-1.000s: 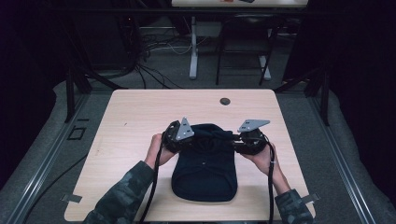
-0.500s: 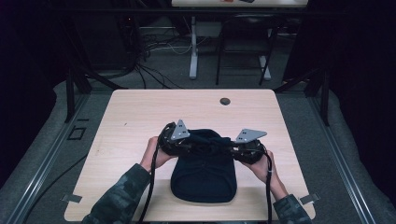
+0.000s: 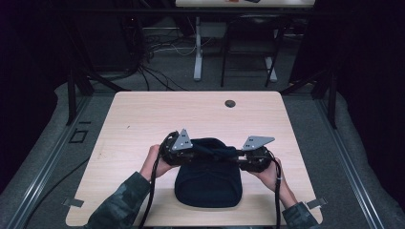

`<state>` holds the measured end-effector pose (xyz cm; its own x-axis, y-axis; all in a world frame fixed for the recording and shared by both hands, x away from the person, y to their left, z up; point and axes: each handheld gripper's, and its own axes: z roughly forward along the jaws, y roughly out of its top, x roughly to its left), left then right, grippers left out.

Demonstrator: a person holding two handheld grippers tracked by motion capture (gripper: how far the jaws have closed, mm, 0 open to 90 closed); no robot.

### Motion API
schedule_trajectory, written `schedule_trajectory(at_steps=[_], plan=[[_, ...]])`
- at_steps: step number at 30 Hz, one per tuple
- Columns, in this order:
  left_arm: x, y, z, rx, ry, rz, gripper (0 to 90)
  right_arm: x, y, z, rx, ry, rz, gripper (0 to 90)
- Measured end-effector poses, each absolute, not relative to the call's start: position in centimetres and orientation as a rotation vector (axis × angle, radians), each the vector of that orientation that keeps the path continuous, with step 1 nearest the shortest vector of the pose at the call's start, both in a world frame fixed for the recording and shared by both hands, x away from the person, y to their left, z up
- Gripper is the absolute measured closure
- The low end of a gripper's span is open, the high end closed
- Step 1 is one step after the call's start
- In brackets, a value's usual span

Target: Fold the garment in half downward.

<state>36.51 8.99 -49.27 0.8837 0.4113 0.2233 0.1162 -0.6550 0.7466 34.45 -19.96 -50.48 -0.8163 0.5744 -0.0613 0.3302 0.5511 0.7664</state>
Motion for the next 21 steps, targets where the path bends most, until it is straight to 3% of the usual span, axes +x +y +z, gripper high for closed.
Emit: schedule_trajectory(at_steps=[21], plan=[[34.8,10.2,-51.8,2.249,0.431,0.305,57.5,33.0,-19.5,-52.0,0.731,2.564,1.108,72.8]])
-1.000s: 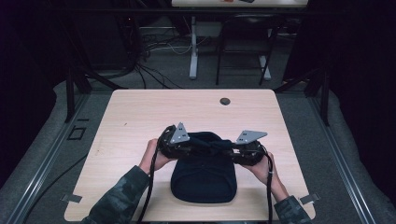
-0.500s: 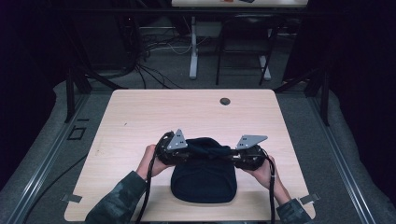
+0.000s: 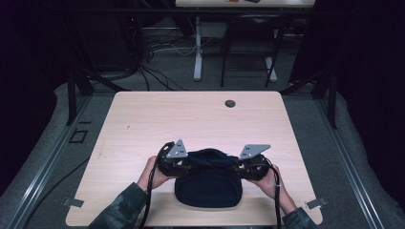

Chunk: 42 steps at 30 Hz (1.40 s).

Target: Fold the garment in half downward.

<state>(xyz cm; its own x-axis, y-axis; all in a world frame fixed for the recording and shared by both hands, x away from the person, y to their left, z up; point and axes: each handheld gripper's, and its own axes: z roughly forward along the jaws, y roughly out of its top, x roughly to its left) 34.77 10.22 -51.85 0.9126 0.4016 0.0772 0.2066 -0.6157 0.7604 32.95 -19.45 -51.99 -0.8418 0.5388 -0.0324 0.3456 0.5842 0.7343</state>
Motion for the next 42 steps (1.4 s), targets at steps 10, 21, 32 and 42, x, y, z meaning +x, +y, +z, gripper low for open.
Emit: schedule_trajectory(at_steps=[10,21,32,42], plan=[[34.0,10.4,-53.1,2.268,0.435,0.261,57.0,32.5,-19.5,-52.7,0.726,2.613,1.073,73.3],[33.2,10.4,-54.4,2.288,0.436,0.23,55.0,32.0,-19.4,-53.6,0.715,2.659,1.037,73.0],[32.6,10.6,-55.6,2.32,0.439,0.196,50.3,31.5,-19.4,-54.5,0.714,2.704,1.0,72.7],[32.3,11.8,-55.4,2.294,0.518,0.147,38.7,31.3,-19.5,-55.0,0.723,2.72,0.997,71.2]])
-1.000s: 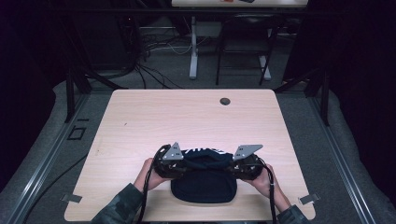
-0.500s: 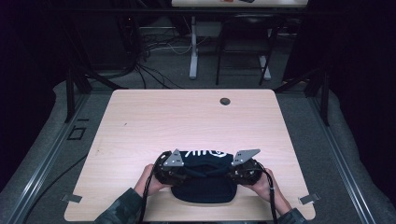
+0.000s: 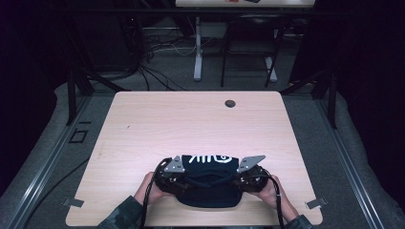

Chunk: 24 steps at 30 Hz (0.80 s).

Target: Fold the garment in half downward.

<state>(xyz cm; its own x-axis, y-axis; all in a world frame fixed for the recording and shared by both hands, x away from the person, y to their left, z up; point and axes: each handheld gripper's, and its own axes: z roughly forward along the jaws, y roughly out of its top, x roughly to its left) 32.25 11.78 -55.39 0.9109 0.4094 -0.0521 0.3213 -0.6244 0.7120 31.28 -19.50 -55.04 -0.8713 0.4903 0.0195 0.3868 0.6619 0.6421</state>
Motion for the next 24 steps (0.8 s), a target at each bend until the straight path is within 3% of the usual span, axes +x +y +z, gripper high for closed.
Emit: schedule_trajectory(at_steps=[3,13,19,24], plan=[[32.2,12.5,-55.0,2.292,0.544,0.155,34.5,31.3,-19.5,-55.1,0.726,2.722,0.991,71.0],[32.4,14.6,-53.1,2.225,0.611,0.24,32.9,31.1,-19.5,-55.1,0.734,2.726,0.978,66.8],[32.4,14.6,-52.2,2.203,0.605,0.273,32.8,30.7,-19.8,-54.8,0.758,2.746,0.933,52.1],[32.5,14.2,-51.8,2.189,0.605,0.292,31.9,30.0,-20.5,-53.6,0.795,2.716,1.02,46.2]])
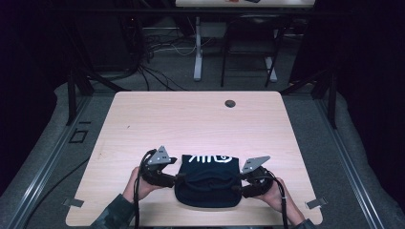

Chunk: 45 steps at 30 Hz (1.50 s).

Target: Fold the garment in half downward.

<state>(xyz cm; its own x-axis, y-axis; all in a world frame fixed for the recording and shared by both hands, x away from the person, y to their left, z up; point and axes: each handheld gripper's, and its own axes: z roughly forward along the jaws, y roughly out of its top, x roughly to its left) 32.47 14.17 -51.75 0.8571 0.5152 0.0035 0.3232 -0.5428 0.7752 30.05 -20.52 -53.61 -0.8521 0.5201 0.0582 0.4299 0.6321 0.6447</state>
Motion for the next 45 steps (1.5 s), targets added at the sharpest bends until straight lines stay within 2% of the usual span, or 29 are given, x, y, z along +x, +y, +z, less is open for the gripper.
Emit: schedule_trajectory(at_steps=[7,16,33,45], plan=[[33.2,12.8,-51.5,2.198,0.607,0.305,30.7,30.5,-20.7,-50.9,0.847,2.537,1.189,47.8],[32.0,10.6,-53.7,2.28,0.606,0.308,27.7,31.1,-18.9,-52.9,0.868,2.607,1.068,44.9],[31.2,11.0,-56.3,2.327,0.644,0.277,24.0,30.2,-18.8,-55.6,0.86,2.702,0.938,33.4],[31.0,11.1,-57.1,2.298,0.692,0.271,23.0,30.8,-19.1,-56.5,0.872,2.705,0.91,33.6]])
